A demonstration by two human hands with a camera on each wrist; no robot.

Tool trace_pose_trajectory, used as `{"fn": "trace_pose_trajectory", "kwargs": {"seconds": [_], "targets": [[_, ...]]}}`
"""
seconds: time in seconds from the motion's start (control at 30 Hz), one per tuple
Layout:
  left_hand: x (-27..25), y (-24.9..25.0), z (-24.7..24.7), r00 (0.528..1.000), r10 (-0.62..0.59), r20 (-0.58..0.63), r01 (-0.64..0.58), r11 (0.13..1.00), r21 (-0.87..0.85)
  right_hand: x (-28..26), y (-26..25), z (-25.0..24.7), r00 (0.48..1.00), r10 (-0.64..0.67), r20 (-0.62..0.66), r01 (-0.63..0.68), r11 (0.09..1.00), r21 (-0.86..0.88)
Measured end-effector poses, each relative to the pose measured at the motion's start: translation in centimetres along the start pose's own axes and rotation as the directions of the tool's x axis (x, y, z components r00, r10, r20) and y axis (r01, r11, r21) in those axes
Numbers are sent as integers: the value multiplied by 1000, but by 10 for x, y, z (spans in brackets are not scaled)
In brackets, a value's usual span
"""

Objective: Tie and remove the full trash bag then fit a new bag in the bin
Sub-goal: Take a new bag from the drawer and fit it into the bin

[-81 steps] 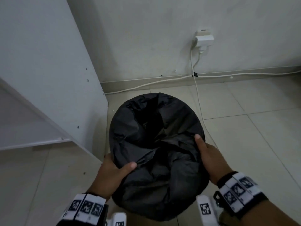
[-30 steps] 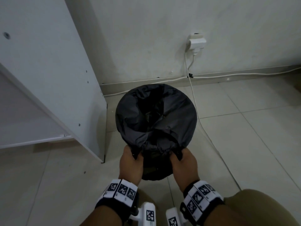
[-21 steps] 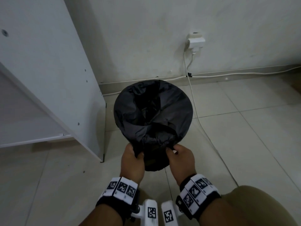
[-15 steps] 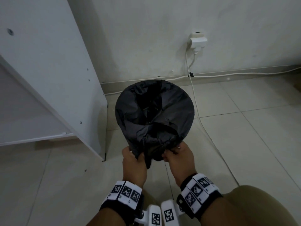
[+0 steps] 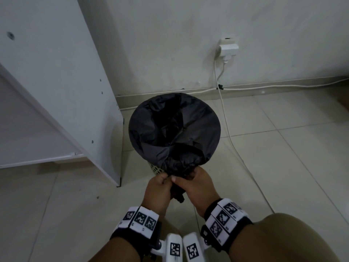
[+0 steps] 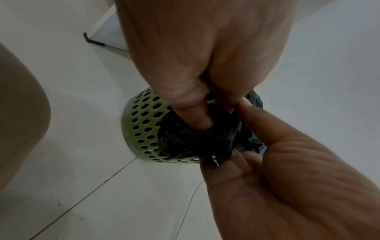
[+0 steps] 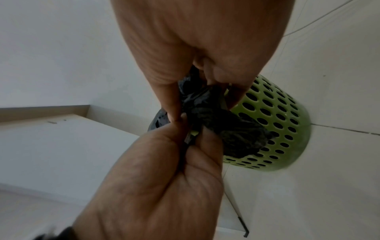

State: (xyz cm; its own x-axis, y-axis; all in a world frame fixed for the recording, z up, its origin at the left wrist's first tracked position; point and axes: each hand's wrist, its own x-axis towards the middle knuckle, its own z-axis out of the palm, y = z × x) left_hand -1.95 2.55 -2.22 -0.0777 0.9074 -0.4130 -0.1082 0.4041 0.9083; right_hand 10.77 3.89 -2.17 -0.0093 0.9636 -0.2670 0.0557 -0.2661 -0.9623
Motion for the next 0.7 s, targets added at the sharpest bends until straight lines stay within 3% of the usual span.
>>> {"fn": "trace_pose_trajectory", "kwargs": {"seconds": [0.23,0.6,0.7], "targets": [[5,7,-6,988,-133,71,143,978,-154,5,-2,-2,998,33,49,-34,999,25],[11,12,-4,990,-132,-45,129,990,-65,11,-1,-13,997,-34,73,42,993,-113],[14,14,-10,990,-124,-59,126,992,21,9,1,-15,990,-53,131,79,978,-195]]}}
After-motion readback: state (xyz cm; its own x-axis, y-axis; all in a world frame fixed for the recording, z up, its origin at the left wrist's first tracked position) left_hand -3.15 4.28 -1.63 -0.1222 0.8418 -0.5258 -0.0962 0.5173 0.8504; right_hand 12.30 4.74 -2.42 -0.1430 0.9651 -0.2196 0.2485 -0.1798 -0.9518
